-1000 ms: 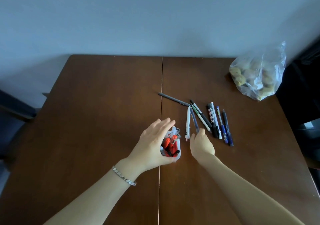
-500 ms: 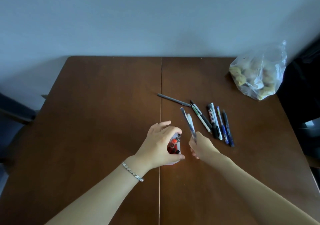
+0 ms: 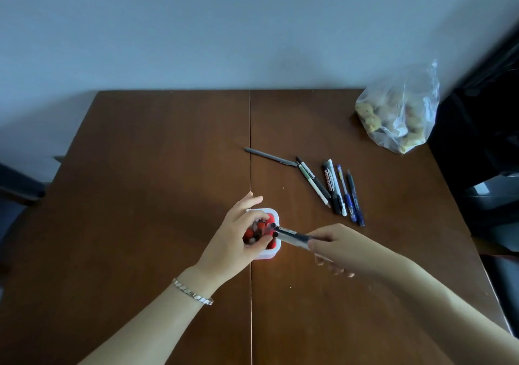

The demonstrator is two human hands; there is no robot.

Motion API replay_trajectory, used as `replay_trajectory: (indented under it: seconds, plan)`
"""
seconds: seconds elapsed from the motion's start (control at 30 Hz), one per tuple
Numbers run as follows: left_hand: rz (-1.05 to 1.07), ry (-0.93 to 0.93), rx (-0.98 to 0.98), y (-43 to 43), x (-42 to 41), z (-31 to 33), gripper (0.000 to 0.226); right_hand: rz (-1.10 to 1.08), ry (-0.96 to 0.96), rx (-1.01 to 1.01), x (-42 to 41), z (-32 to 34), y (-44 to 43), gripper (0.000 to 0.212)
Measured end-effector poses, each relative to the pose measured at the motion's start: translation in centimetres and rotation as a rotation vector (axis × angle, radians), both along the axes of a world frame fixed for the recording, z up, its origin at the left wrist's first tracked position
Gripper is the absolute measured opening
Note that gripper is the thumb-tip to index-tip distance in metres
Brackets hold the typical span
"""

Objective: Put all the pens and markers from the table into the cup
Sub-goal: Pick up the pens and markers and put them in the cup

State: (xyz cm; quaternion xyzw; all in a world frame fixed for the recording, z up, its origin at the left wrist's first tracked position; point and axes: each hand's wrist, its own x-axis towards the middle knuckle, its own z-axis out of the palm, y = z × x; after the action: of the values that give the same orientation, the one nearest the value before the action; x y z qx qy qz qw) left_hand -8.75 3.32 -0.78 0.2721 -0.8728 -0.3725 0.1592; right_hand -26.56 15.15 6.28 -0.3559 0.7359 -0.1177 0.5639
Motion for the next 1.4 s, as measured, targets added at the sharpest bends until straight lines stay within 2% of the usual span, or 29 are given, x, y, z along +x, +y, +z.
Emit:
replay_trajectory:
  seconds: [0.13,0.2,0.3,0.4,0.47,0.6,0.7,0.77,0.87,1.0,1.1,1.17,1.27,1.33,1.4]
  plan:
    - [-0.011,-0.018,0.052,0.2,0.6,-0.1,0.069,0.054,0.071,0.182,0.8,0.8,-3.7,0.02]
    - [0.01,-0.031,0.066,0.3,1.1,-0.4,0.089,0.108,0.137,0.145,1.3,0.9,-5.3,0.018]
    - [0.07,-0.09,0.139,0.1,1.5,-0.5,0.097,-0.096,0.235,-0.065,1.7,-0.4,-6.9,0.023]
    - [0.098,-0.13,0.215,-0.2,1.4,-0.1,0.085,-0.207,0.481,-0.343,2.6,-1.5,-6.0,0.022]
    - [0.1,-0.127,0.256,-0.3,1.4,0.0,0.081,-0.297,0.569,-0.512,3.3,-2.4,-4.9,0.019]
    - [0.047,-0.117,0.382,-0.3,1.7,0.1,0.089,-0.551,0.433,-0.722,4.3,-4.2,-3.8,0.025]
    - [0.047,-0.125,0.386,-0.1,1.8,0.0,0.094,-0.564,0.361,-0.852,5.0,-5.1,-4.1,0.036]
    - [0.067,-0.109,0.397,-0.1,1.7,0.0,0.093,-0.459,0.308,-0.839,5.1,-5.4,-4.8,0.044]
    - [0.08,-0.117,0.406,-0.3,1.7,-0.1,0.091,-0.295,0.209,-0.687,4.4,-5.2,-5.1,0.034]
    - [0.075,-0.106,0.394,-0.3,1.7,-0.4,0.093,-0.159,0.451,-0.877,4.8,-5.6,-3.0,0.035]
    - [0.086,-0.107,0.345,-0.2,1.6,-0.4,0.096,0.056,0.56,-0.767,6.3,-6.7,-1.7,0.07]
    - [0.08,-0.108,0.334,-0.1,1.6,-0.4,0.097,0.136,0.552,-0.633,6.6,-6.0,-1.7,0.083]
    - [0.057,-0.139,0.322,-0.2,1.4,-0.2,0.1,0.214,0.461,-0.478,6.0,-4.2,-2.8,0.082]
    - [0.062,-0.155,0.308,-0.3,1.3,-0.3,0.1,0.221,0.297,-0.39,4.8,-3.1,-3.5,0.074]
    - [0.065,-0.141,0.326,-0.4,1.2,-0.4,0.097,0.045,0.085,-0.412,3.2,-2.2,-4.0,0.056]
